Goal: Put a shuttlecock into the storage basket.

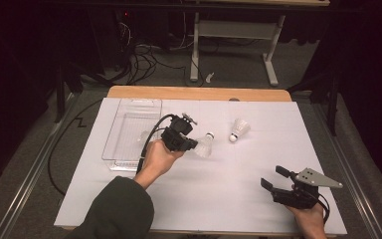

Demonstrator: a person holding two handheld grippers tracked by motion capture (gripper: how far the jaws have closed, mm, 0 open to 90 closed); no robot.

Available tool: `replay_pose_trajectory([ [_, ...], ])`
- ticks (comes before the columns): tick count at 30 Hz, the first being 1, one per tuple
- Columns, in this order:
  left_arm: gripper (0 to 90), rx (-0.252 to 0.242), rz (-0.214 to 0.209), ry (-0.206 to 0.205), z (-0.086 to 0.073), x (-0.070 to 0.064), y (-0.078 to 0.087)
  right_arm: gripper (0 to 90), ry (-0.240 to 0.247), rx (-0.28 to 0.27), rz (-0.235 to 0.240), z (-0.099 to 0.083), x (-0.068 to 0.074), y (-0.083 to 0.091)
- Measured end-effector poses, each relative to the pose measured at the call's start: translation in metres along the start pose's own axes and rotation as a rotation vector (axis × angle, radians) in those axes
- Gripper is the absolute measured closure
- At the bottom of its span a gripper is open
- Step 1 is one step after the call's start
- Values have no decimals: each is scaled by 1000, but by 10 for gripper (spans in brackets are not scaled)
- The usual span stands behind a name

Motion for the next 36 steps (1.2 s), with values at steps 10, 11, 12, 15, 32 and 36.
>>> replay_pose_trajectory([
  [10,899,-19,6,27,-5,12,13,245,1,4,1,0,0,-1],
  [11,899,-22,7,29,-5,13,14,245,0,3,1,0,0,-1],
  [12,899,-24,9,28,-5,14,15,246,1,4,1,0,0,-1],
  [15,898,-37,14,38,-5,18,19,245,-2,4,1,0,0,-1],
  [32,899,-76,35,82,-9,40,40,246,0,6,2,-1,0,-1],
  [36,899,-81,39,90,-10,44,44,246,-1,7,1,-1,0,-2],
])
Point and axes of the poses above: each handheld gripper's, and its own axes: y roughly backward along the jaws, z roughly out of its top, x roughly to its left, the point moved 10 cm from there along -y, roughly forward along the jaws, and after that the axes turned 13 degrees about y, right-handed, at the moved point
